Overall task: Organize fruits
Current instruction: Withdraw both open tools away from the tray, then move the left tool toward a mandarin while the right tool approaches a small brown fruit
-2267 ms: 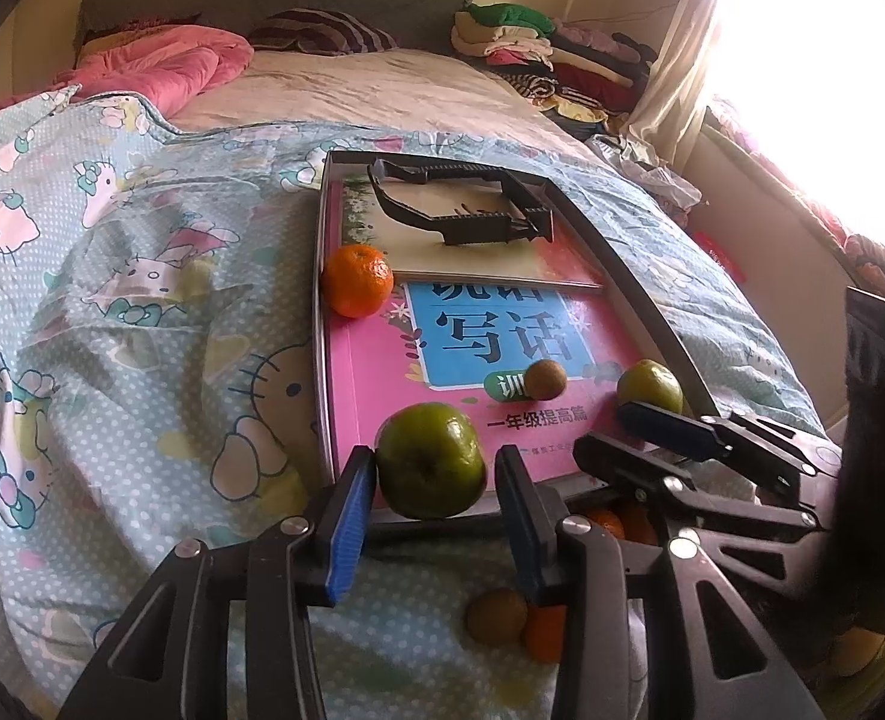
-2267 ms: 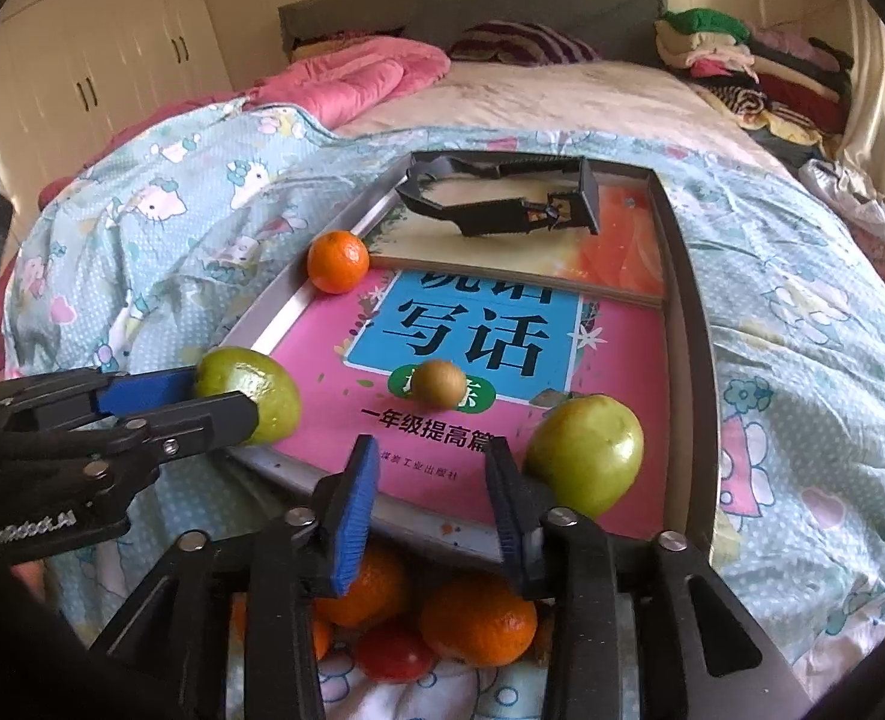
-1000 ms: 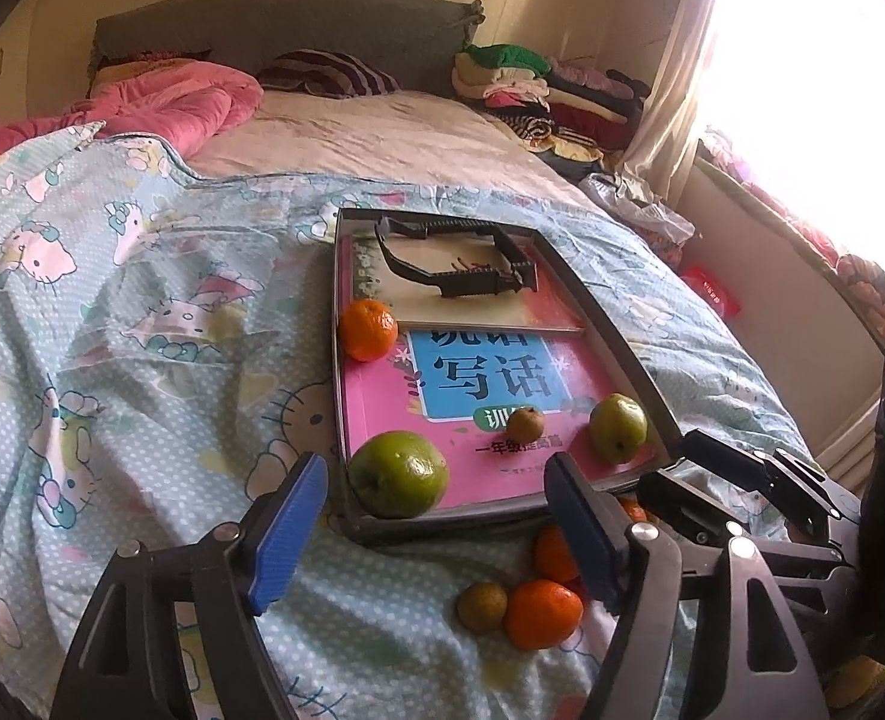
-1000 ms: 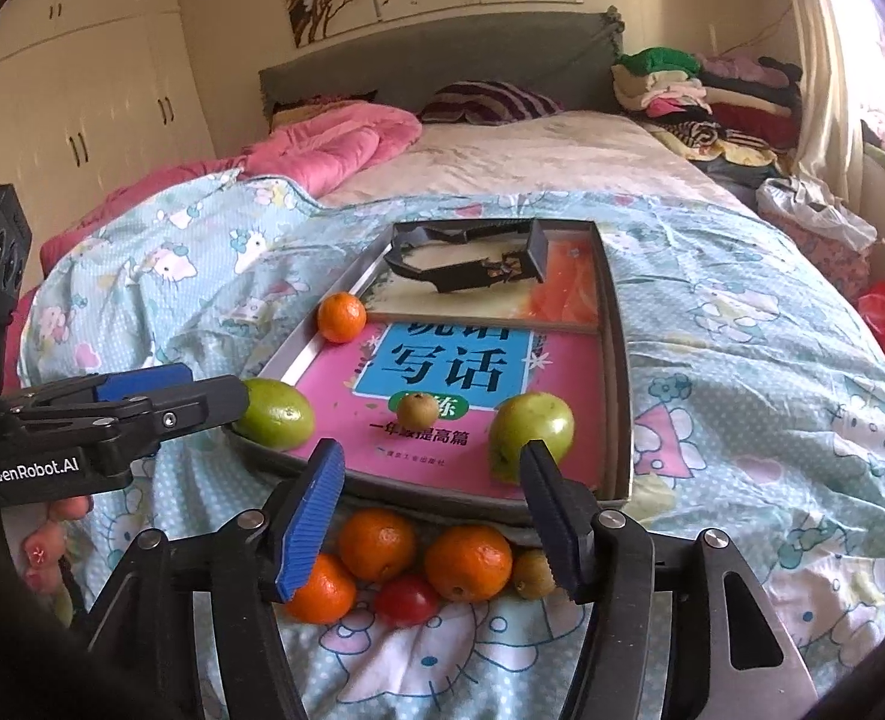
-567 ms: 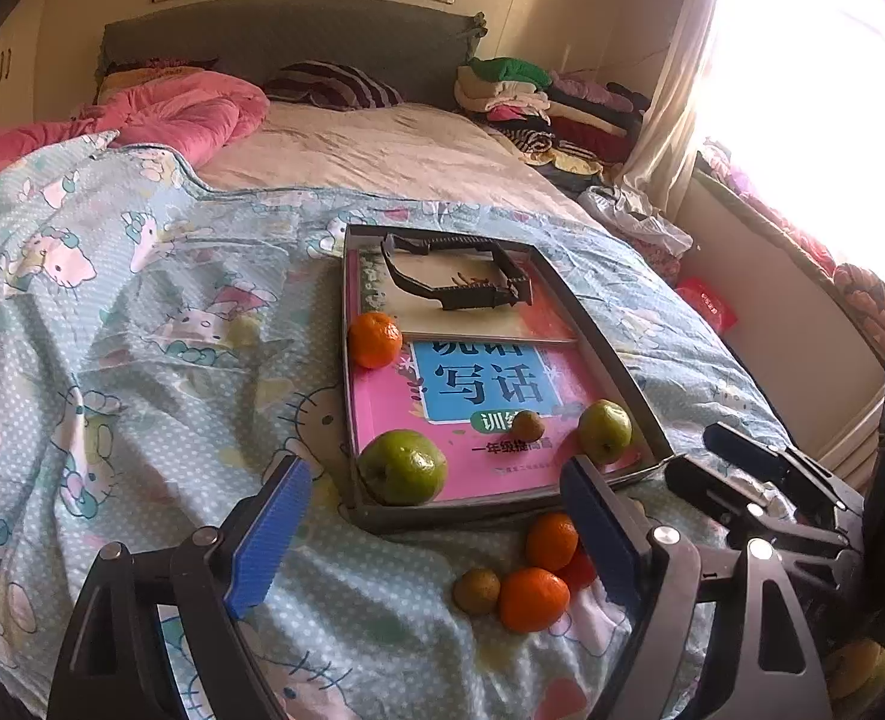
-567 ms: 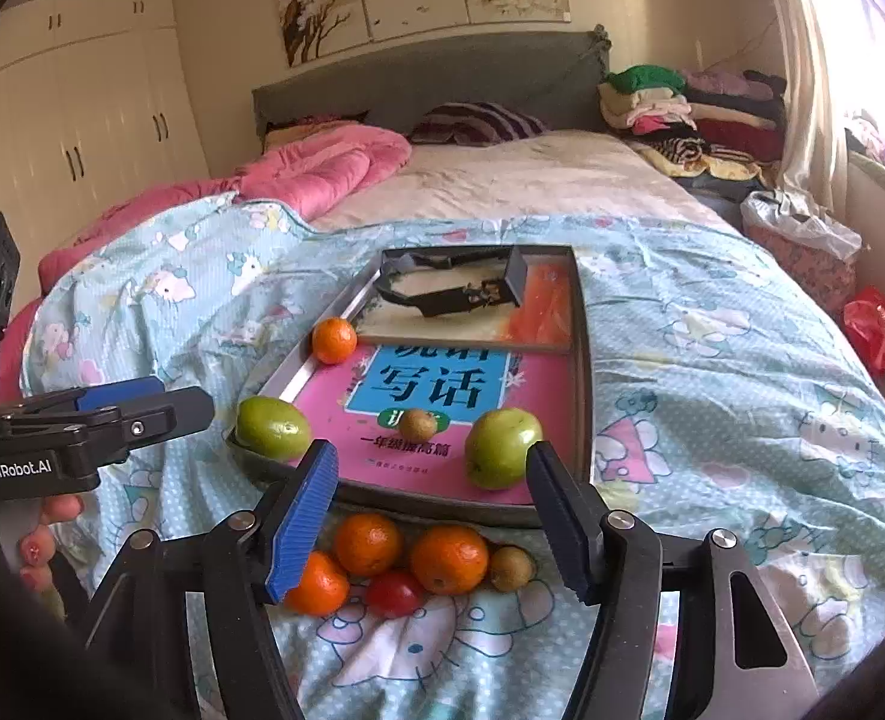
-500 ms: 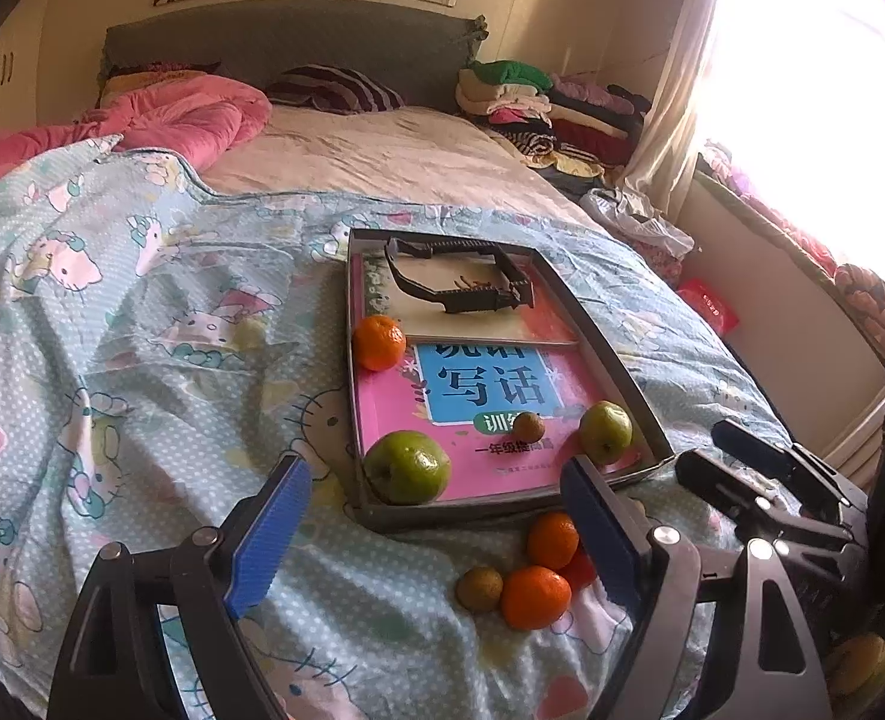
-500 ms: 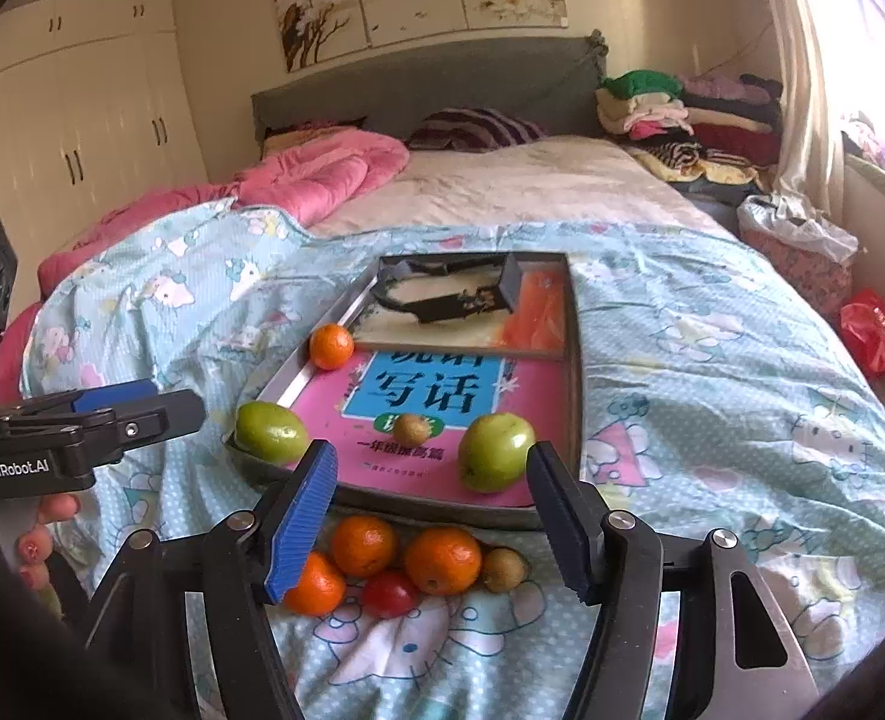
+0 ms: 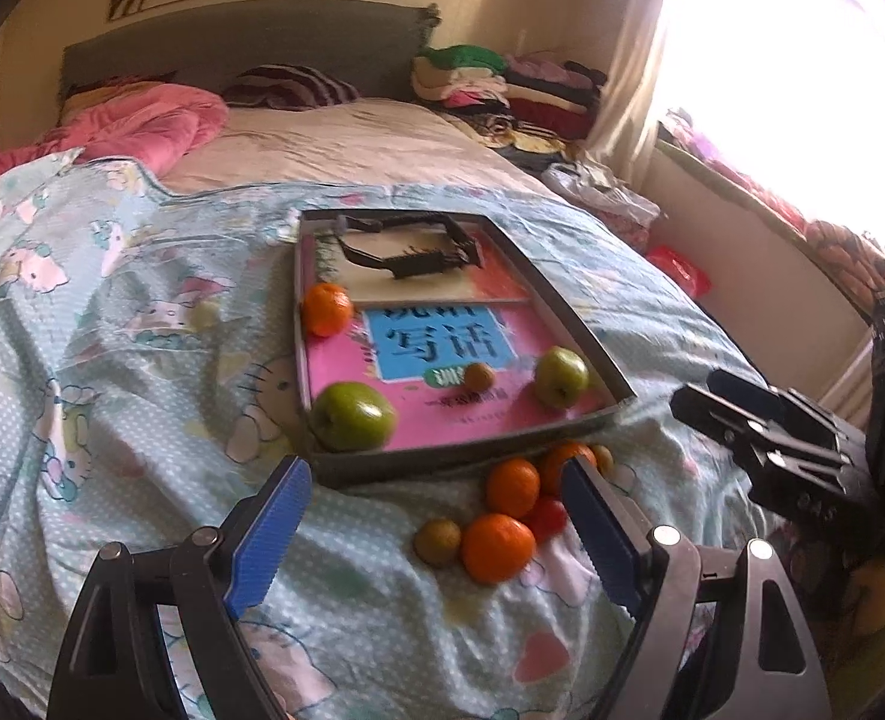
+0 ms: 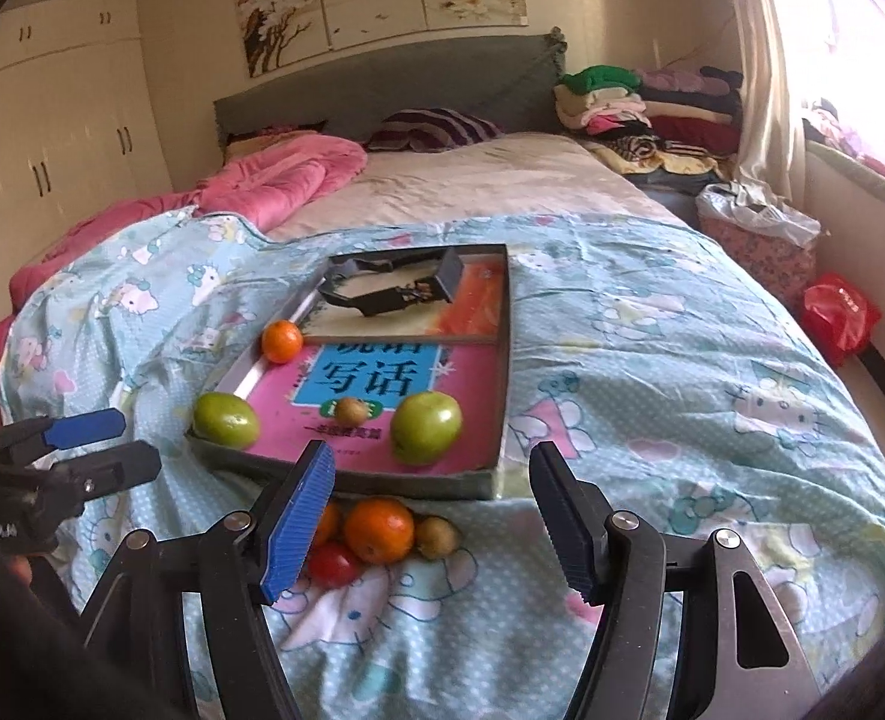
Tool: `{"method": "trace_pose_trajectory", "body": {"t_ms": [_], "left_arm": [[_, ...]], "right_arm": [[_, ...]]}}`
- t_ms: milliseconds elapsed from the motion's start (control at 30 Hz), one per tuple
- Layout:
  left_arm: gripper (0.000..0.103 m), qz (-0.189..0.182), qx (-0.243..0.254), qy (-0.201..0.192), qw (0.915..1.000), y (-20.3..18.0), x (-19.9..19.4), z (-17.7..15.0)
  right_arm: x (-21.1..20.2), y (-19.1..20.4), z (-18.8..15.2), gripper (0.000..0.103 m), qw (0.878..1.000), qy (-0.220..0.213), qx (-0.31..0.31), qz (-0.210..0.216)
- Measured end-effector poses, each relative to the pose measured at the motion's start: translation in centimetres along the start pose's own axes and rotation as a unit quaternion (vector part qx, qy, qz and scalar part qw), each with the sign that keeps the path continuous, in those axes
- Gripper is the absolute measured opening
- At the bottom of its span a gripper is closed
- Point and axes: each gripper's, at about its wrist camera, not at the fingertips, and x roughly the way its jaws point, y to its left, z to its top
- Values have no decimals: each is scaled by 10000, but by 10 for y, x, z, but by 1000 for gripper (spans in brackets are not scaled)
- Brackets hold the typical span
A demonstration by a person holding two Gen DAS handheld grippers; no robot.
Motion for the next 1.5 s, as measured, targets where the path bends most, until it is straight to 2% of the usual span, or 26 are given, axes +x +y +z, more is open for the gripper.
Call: {"method": "trace_pose_trajectory", "body": {"t_ms": [500,767,967,1033,1300,1500], "left_arm": [[85,-144,552,359,9977,-24,12,-33],[85,-214,590,579,9963,-26,20,-48],[68,-261,507,779,9953,-26,32,-57],[58,-309,447,804,9953,-25,35,-59],[46,-333,405,886,9947,-25,52,-58],[43,-323,404,950,9941,-26,63,-54]], "right_arm": [[2,4,-25,69,9992,331,-135,-153],[10,8,-38,69,9986,492,-188,-94],[20,12,-51,69,9974,660,-270,-44],[23,12,-54,69,9972,689,-276,-39],[37,6,-60,68,9963,802,-305,-61],[54,-2,-60,50,9948,914,-406,-181]]}}
